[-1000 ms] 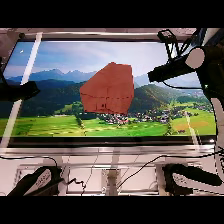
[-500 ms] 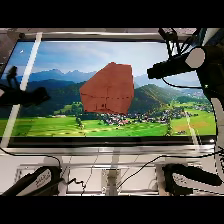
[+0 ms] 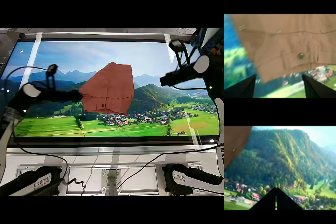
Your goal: Fold the clothes and pants, and hang the long-sleeved shirts on hangers.
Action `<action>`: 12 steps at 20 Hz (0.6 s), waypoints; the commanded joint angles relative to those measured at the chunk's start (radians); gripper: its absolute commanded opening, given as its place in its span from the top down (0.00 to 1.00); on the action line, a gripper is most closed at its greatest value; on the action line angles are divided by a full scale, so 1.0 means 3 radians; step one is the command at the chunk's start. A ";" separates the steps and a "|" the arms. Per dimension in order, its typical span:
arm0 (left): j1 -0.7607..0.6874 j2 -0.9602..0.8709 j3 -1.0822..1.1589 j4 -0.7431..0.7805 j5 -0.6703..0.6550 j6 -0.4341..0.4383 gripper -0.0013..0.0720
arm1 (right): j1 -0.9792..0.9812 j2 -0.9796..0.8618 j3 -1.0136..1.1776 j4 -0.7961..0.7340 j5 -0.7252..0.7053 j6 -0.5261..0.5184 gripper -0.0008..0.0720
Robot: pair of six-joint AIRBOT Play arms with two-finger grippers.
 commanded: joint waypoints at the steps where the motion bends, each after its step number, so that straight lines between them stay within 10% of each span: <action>1: -0.0264 -0.0220 -0.0004 -0.0025 0.0331 0.0078 0.11 | -0.0280 0.0001 -0.0491 0.0450 -0.0114 -0.0046 0.96; 3: -0.0200 -0.0394 -0.0004 -0.0017 0.0319 -0.0069 0.11 | -0.0276 -0.0022 -0.0782 0.0697 -0.0215 -0.0046 0.91; 6: -0.0128 -0.0580 -0.0004 0.0095 0.0350 -0.0038 0.10 | -0.0228 -0.0022 -0.1169 0.0910 -0.0607 -0.0041 0.07; 12: -0.0120 -0.0628 -0.0003 0.0322 0.0426 -0.0052 0.03 | -0.0064 -0.0134 -0.1270 0.1611 -0.0974 0.0345 0.26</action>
